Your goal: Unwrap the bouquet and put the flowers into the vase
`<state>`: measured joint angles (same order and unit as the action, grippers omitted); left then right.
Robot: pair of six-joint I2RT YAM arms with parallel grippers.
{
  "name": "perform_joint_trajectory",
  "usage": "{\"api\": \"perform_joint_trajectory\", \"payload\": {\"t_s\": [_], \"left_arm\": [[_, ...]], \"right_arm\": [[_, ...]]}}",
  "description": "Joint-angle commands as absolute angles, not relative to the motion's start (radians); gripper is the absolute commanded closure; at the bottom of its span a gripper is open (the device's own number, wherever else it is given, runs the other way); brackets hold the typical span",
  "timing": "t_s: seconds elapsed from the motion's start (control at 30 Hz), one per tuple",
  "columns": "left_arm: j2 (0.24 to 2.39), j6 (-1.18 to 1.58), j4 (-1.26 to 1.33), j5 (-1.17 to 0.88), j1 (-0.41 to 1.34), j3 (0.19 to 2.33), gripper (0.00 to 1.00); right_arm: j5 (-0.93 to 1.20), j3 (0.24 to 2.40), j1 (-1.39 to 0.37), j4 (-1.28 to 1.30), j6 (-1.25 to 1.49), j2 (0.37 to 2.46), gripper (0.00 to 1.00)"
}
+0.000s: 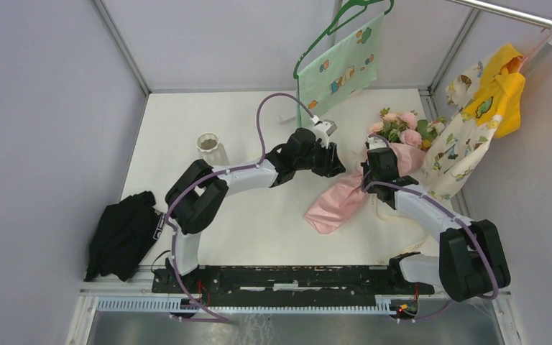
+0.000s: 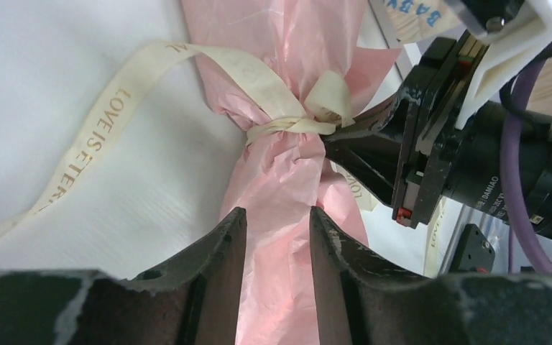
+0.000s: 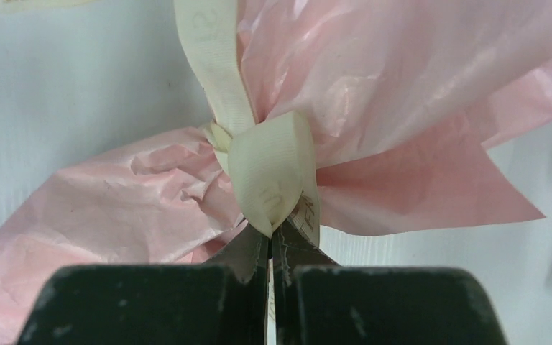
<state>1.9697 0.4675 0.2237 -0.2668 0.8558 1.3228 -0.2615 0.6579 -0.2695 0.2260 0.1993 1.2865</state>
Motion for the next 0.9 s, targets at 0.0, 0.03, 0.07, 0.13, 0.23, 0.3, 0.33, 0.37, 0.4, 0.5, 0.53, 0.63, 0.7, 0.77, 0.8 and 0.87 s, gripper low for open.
{"api": "perform_joint_trajectory", "payload": {"t_s": [0.0, 0.03, 0.07, 0.13, 0.23, 0.3, 0.33, 0.37, 0.4, 0.5, 0.53, 0.63, 0.7, 0.77, 0.8, 0.87], "left_arm": [[1.983, 0.425, 0.354, -0.404, 0.838, 1.324, 0.56], [2.006, 0.448, 0.402, -0.462, 0.831, 1.323, 0.57], [2.03, 0.466, 0.446, -0.496, 0.829, 1.326, 0.58], [2.078, 0.48, 0.505, -0.552, 0.825, 1.353, 0.6], [2.146, 0.48, 0.535, -0.586, 0.824, 1.408, 0.63], [2.187, 0.487, 0.536, -0.6, 0.824, 1.448, 0.64], [2.204, 0.492, 0.537, -0.604, 0.824, 1.466, 0.64], [2.219, 0.498, 0.54, -0.61, 0.824, 1.484, 0.64], [2.232, 0.504, 0.542, -0.611, 0.824, 1.497, 0.65], [2.257, 0.517, 0.555, -0.597, 0.821, 1.517, 0.65], [2.264, 0.525, 0.561, -0.593, 0.82, 1.521, 0.64], [2.283, 0.545, 0.572, -0.587, 0.816, 1.538, 0.61], [2.291, 0.536, 0.564, -0.575, 0.814, 1.551, 0.55], [2.299, 0.516, 0.532, -0.559, 0.815, 1.579, 0.51], [2.303, 0.504, 0.518, -0.551, 0.815, 1.588, 0.49], [2.31, 0.481, 0.503, -0.537, 0.816, 1.593, 0.48]], "right_arm": [[-0.237, 0.597, -0.264, 0.146, 0.243, 1.198, 1.0], [-0.232, 0.594, -0.261, 0.143, 0.244, 1.195, 1.0], [-0.228, 0.592, -0.26, 0.143, 0.244, 1.197, 1.0], [-0.216, 0.591, -0.256, 0.147, 0.245, 1.203, 1.0], [-0.176, 0.568, -0.249, 0.123, 0.254, 1.182, 1.0], [-0.156, 0.557, -0.248, 0.108, 0.262, 1.163, 1.0], [-0.15, 0.558, -0.248, 0.107, 0.262, 1.16, 1.0], [-0.145, 0.561, -0.247, 0.11, 0.263, 1.161, 1.0], [-0.139, 0.561, -0.248, 0.109, 0.263, 1.161, 1.0], [-0.116, 0.559, -0.247, 0.102, 0.264, 1.162, 1.0], [-0.107, 0.557, -0.247, 0.098, 0.264, 1.162, 1.0], [-0.094, 0.549, -0.248, 0.088, 0.264, 1.157, 1.0], [-0.086, 0.546, -0.247, 0.085, 0.263, 1.155, 1.0], [-0.079, 0.542, -0.247, 0.082, 0.265, 1.152, 1.0], [-0.075, 0.539, -0.247, 0.079, 0.264, 1.148, 1.0], [-0.063, 0.534, -0.247, 0.069, 0.265, 1.137, 1.0]]}}
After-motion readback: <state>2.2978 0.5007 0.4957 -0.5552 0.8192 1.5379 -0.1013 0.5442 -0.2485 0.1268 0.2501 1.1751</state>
